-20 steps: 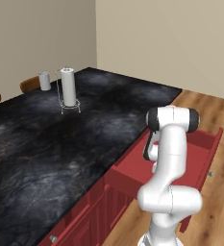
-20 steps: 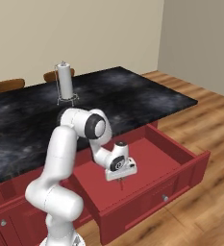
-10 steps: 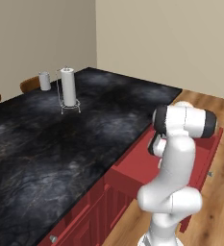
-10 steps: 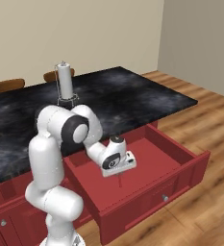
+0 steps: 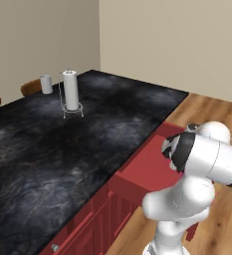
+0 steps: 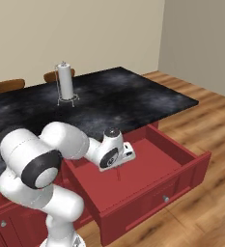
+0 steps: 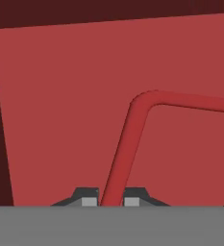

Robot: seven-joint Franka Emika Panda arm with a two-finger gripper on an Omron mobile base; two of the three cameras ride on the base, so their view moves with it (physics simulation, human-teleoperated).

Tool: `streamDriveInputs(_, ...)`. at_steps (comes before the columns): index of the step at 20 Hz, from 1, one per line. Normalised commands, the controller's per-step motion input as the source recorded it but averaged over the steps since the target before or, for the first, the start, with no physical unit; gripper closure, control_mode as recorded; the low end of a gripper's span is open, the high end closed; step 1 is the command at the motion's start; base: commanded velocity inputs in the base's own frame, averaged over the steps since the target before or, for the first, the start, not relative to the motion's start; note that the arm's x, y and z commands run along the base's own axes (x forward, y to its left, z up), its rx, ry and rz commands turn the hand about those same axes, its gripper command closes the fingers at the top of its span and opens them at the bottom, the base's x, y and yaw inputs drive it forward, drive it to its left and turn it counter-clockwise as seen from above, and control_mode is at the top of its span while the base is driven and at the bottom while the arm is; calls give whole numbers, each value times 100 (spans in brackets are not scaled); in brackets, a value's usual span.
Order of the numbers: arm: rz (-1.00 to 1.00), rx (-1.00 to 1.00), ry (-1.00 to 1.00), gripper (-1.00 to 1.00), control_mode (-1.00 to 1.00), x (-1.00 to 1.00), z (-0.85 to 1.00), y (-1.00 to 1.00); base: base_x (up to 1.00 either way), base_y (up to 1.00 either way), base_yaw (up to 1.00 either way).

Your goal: Take a straw from the drawer in front and place it inside the glass cup on the dining counter.

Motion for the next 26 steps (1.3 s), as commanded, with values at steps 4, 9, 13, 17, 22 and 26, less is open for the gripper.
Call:
streamDriveInputs(4, 0, 0, -6, 100, -100, -18, 100, 0, 0, 0, 0)
streamDriveInputs(9, 0, 0, -3, 100, -100, -8, 100, 0, 0, 0, 0)
streamDriveInputs(13, 0, 0, -1, 100, -100, -8, 100, 0, 0, 0, 0)
streamDriveInputs(17, 7, 0, 0, 100, -100, 0, 64, 23, 0, 0, 0)
streamDriveInputs(22, 7, 0, -4, 100, -100, -1, 71, 18, 0, 0, 0)
streamDriveInputs(26, 4, 0, -4, 100, -100, -5, 89, 6, 0, 0, 0)
